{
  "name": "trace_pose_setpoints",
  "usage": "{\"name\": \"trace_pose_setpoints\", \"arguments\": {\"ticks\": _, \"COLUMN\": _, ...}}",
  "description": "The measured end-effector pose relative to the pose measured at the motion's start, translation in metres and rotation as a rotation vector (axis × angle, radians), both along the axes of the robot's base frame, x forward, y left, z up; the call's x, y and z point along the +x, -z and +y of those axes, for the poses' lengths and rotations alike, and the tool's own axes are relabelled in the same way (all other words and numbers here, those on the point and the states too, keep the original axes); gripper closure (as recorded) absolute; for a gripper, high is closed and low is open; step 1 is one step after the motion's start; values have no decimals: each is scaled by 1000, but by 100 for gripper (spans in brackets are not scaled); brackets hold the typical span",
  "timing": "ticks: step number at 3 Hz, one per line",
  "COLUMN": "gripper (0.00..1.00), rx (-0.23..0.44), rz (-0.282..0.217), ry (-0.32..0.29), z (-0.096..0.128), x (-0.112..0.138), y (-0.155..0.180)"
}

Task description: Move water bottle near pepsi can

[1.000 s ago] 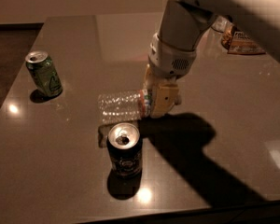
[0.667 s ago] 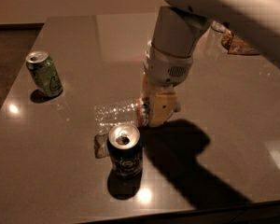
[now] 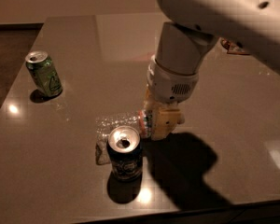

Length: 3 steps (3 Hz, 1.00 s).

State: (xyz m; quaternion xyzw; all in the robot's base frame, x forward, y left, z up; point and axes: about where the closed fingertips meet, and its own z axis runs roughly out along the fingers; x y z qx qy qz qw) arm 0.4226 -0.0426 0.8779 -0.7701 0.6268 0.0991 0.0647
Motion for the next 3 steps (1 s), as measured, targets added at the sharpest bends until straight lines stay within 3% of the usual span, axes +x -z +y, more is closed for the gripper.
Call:
{"name": "trace_pose_setpoints", "arguments": {"ticks": 1, "gripper": 7, "rx": 10, "rz": -17, "ry": 6, "z": 2, "x": 4, "y": 1}}
{"name": "trace_pose_setpoints", "arguments": {"ticks": 2, "gripper": 0, "rx": 11, "rz": -19, "ry": 6, "z": 3, "x": 4, "y": 1}}
{"name": "trace_pose_setpoints", "arguments": {"ticks": 3, "gripper": 0, "rx": 11, "rz": -19, "ry": 6, "z": 3, "x": 4, "y": 1}}
